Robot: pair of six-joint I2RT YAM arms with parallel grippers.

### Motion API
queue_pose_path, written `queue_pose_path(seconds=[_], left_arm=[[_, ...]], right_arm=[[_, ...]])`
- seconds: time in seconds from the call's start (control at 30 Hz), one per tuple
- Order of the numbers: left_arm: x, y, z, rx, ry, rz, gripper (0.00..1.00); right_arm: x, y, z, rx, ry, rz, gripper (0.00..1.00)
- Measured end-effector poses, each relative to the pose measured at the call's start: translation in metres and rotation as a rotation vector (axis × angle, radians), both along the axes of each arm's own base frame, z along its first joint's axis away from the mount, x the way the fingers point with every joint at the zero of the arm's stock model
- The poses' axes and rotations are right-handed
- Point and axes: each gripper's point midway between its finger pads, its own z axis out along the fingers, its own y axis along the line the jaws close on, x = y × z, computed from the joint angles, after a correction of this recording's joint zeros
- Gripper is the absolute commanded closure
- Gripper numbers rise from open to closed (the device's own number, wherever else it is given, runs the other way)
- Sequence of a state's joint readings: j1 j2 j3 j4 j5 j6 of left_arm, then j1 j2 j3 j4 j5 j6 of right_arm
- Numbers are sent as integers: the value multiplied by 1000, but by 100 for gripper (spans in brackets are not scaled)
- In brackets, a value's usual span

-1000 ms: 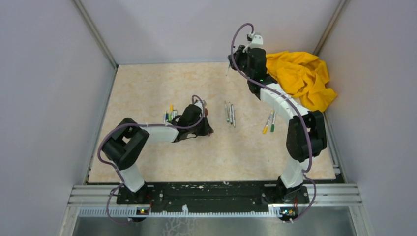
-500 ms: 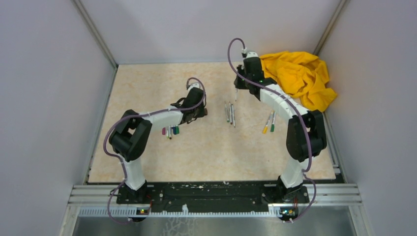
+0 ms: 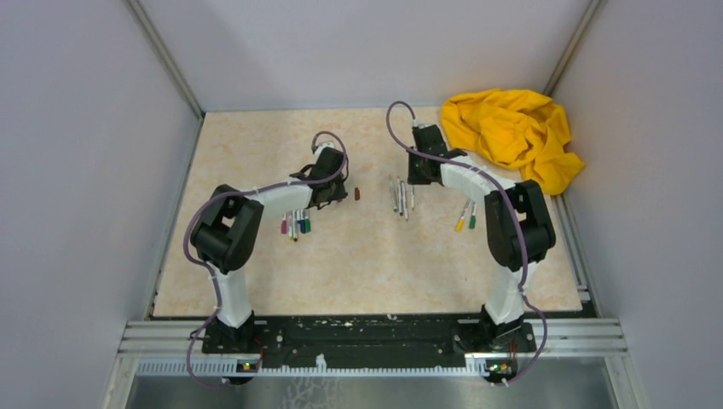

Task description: Open the pen caps

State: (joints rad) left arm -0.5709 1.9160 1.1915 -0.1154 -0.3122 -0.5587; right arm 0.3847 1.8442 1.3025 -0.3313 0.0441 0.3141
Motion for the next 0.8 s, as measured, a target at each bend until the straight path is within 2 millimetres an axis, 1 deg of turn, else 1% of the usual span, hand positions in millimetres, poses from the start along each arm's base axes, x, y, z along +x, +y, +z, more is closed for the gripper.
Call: queue_pose_path(seconds=[0.03,0.13,0.27,0.4,0.53,0.6,0.7,0.8], left_arm=[[1,0,1,0,-2,-2,62],[2,-3,2,-7,-5,-7,61],[3,-6,4,-16,-4,-14,59],[4,-8,6,-24,-7,-19,58],[4,-8,9,-28,-12,-20,56],[5,-9,14,-36,-21,-21,53],[3,-8,25,-49,-40,-22,45],[1,-8,40,-70,-67,-25,41]], right_arm=[[-1,0,-1,-1,4,2,100],[-3,3,-1,-2,7,7,98],[-5,6,-7,-6,19,12,93],[-7,7,-20,-18,48,16,89],[-14,4,-34,-29,82,12,80],[-16,4,-37,-32,92,11,75],[-17,4,-39,-30,94,10,69],[-17,7,-39,-28,93,13,67]])
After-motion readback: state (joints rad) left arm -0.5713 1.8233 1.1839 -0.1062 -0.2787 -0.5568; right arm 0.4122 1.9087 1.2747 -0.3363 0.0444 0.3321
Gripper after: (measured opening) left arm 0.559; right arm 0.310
